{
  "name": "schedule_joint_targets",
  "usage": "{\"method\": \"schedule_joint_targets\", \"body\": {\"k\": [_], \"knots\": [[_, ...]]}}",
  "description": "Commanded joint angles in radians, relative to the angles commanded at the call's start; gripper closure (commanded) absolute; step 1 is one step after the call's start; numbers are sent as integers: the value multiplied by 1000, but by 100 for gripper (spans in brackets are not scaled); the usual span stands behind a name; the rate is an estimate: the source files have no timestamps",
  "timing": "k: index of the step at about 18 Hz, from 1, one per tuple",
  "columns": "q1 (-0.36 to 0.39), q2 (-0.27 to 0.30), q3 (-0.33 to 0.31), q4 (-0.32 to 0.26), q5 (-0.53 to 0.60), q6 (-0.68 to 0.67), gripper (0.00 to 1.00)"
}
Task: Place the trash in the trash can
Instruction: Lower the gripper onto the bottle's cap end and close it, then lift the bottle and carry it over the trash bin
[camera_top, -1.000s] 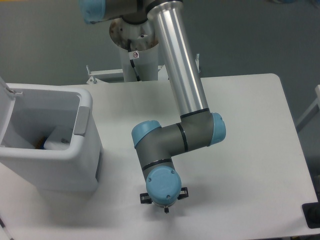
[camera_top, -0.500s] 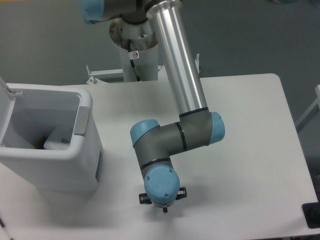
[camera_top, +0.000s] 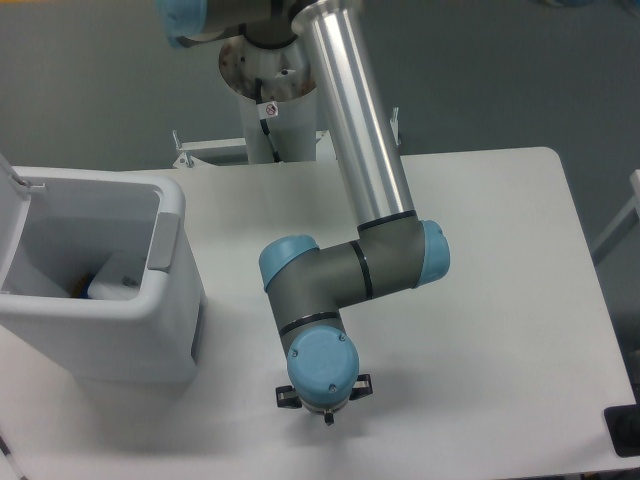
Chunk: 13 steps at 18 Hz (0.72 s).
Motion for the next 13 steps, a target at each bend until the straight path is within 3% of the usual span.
{"method": "schedule_joint_targets", "body": {"k": [13], "knots": [[61, 143, 57, 20, -182, 11, 91]]}}
